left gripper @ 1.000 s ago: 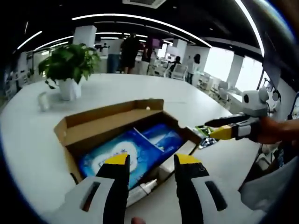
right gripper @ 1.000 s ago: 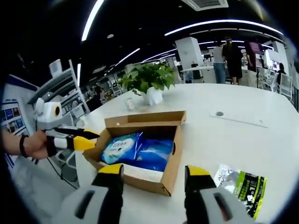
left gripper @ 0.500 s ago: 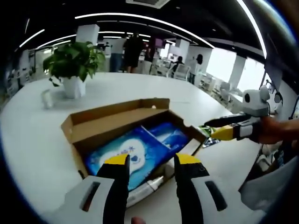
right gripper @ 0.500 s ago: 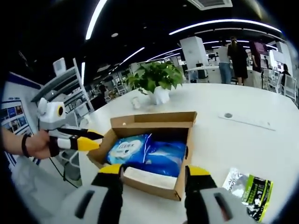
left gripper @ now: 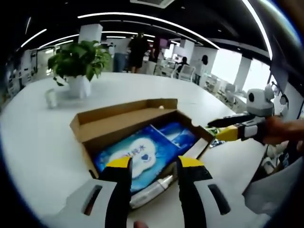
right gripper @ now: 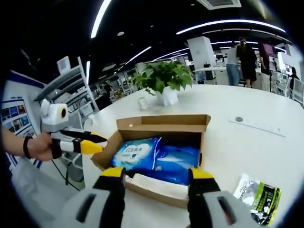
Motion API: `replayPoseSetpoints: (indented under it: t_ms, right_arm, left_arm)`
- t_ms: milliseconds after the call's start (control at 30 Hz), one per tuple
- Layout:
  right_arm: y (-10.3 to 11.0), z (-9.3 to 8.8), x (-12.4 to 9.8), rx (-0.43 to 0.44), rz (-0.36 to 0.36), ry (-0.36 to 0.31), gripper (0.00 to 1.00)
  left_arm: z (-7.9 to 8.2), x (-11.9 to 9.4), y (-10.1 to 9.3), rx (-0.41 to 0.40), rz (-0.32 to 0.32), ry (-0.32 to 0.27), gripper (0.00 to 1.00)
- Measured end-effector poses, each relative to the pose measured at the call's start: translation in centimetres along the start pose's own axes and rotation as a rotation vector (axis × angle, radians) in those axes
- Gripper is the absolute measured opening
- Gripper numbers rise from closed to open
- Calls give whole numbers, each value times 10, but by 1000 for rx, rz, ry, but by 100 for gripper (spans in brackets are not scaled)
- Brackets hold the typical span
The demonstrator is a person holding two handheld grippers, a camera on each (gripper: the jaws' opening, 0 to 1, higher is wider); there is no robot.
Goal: Operate the shoe box by opening the lid, removing the specified soft item, and placing it in the target area until the item is outside and the box remains undamaged.
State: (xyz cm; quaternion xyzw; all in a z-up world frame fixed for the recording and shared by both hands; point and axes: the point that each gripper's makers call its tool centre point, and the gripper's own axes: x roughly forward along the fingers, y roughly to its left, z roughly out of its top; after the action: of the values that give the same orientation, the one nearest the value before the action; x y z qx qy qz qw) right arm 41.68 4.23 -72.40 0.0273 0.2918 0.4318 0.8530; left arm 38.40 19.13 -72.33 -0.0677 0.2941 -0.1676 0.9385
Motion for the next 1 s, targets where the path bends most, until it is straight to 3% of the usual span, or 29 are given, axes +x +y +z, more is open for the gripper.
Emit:
replayPoseSetpoints:
  t_ms: [633, 1000]
  right_arm:
    - [10, 3, 32, -10, 34, 32, 50]
    - [18, 3, 59, -8, 51, 56, 50]
  left_arm:
    - [-1, -11, 16, -1, 20, 8, 38]
    - [-8, -18, 36, -24, 43, 10, 38]
